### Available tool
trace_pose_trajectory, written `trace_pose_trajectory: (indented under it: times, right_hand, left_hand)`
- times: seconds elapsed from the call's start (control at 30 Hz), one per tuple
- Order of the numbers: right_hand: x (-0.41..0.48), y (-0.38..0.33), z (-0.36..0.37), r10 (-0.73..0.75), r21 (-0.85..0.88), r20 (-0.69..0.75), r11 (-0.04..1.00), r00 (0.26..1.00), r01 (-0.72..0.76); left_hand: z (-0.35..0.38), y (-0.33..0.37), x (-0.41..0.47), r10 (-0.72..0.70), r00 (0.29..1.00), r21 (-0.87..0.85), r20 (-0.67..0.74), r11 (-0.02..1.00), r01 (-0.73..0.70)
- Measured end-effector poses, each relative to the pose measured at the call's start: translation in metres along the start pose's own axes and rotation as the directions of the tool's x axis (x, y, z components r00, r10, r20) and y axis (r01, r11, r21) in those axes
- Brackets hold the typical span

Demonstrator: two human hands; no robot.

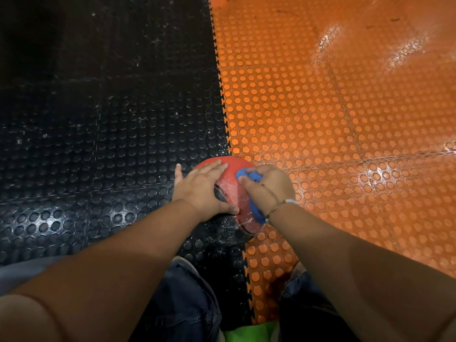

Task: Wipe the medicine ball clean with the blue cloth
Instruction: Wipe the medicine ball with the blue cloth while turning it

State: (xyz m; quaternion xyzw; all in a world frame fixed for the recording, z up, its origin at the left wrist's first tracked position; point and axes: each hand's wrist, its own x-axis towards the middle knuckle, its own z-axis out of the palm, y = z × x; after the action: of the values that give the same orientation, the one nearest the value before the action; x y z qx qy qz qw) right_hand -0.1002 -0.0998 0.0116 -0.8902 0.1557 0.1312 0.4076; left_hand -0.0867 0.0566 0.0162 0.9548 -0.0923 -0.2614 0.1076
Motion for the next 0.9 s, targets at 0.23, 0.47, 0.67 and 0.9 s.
trace_pose_trajectory:
  times: [0.23,0.47,0.67,0.9]
  right_hand:
    - [-0.006,0.000,0.001,-0.147,-0.172,0.066,0.973,0.987,0.156]
    - [-0.033,-0.009,0.013,-0.330,-0.315,0.189,0.872,0.925,0.375]
    - [-0.001,-0.001,-0.003,-0.028,-0.023,-0.016,0.999,0.999,0.027]
    - [-0.038,-0.001,0.011,-0.330,-0.342,0.134,0.869,0.934,0.356]
  left_hand:
    - [-0.008,-0.005,0.003,0.044,0.995,0.093,0.093,0.994,-0.052]
    - [-0.009,-0.003,0.003,0.054,0.994,0.114,0.093,0.991,-0.065]
    - [-0.010,-0.003,0.002,0.078,0.989,0.094,0.124,0.992,-0.089]
    - [-0.011,0.002,0.004,0.128,0.985,0.111,0.116,0.984,-0.141]
